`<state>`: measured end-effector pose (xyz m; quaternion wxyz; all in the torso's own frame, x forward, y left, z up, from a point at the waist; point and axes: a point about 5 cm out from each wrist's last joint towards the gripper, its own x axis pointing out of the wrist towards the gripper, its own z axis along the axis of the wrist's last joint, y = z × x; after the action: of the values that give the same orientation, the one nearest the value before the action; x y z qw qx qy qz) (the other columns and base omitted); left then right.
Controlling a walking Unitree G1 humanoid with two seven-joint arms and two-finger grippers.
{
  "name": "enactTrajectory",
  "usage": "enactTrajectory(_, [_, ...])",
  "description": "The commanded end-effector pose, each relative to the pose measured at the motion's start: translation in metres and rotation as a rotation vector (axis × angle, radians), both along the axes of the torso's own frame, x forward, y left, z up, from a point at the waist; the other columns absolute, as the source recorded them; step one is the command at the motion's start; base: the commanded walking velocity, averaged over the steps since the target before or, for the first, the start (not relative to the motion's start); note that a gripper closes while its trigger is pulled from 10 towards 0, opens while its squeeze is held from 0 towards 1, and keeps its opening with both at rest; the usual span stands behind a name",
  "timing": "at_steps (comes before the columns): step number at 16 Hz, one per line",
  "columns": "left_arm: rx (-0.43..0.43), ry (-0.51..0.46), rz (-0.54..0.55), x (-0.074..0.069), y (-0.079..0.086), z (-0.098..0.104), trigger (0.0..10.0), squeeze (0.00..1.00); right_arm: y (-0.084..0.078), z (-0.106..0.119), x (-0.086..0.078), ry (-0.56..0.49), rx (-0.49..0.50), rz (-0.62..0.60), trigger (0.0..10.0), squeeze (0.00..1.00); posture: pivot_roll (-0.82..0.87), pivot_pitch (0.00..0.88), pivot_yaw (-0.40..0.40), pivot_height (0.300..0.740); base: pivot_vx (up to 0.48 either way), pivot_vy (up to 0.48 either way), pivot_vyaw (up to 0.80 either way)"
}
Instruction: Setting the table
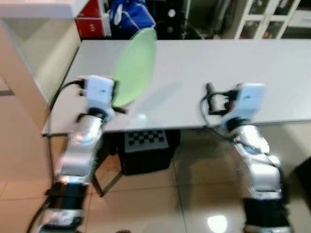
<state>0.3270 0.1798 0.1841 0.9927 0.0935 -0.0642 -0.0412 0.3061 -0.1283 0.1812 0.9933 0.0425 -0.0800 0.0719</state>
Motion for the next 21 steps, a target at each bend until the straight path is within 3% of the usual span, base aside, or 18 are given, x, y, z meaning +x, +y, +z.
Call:
enactTrajectory(1, [-0.04, -0.04, -0.026, 0.003, -0.007, 0.013, 10.0, 0.0, -0.004, 0.004, -0.002, -0.011, -0.002, 0.014, 10.0, 0.0, -0.03, 0.0, -0.023, 0.74, 0.0, 0.0, 0.0])
enactTrajectory(5, [-0.312, 0.107, -0.122, 0.008, -0.018, 0.008, 10.0, 0.0, 0.013, 0.003, -0.014, 0.008, -0.004, 0.244, 10.0, 0.0, -0.04, 0.0, -0.015, 0.74, 0.0, 0.0, 0.0])
enactTrajectory(11, [-0.553, 0.234, -0.096, 0.03, -0.013, 0.009, 10.0, 0.0, 0.015, 0.004, -0.023, 0.042, -0.008, 0.394, 10.0, 0.0, -0.03, 0.0, -0.011, 0.74, 0.0, 0.0, 0.0])
enactTrajectory(12, [-0.588, 0.268, -0.083, 0.034, -0.013, 0.008, 10.0, 0.0, 0.015, 0.004, -0.024, 0.048, -0.017, 0.404, 10.0, 0.0, -0.04, 0.0, -0.009, 0.74, 0.0, 0.0, 0.0])
enactTrajectory(13, [-0.656, 0.364, -0.052, 0.044, -0.013, 0.0, 10.0, 0.0, 0.015, 0.003, -0.026, 0.063, -0.043, 0.422, 10.0, 0.0, -0.04, 0.0, -0.006, 0.74, 0.0, 0.0, 0.0])
enactTrajectory(16, [-0.734, 0.471, -0.016, 0.055, -0.017, -0.014, 10.0, 0.0, 0.018, 0.0, -0.029, 0.094, -0.066, 0.444, 10.0, 0.0, -0.05, 0.0, -0.001, 0.74, 0.0, 0.0, 0.0])
enactTrajectory(21, [-0.767, 0.535, 0.028, 0.063, -0.014, -0.022, 10.0, 0.0, 0.018, -0.018, -0.03, 0.23, -0.19, 0.419, 10.0, 0.0, -0.05, 0.0, 0.0, 0.74, 0.0, 0.0, 0.0])
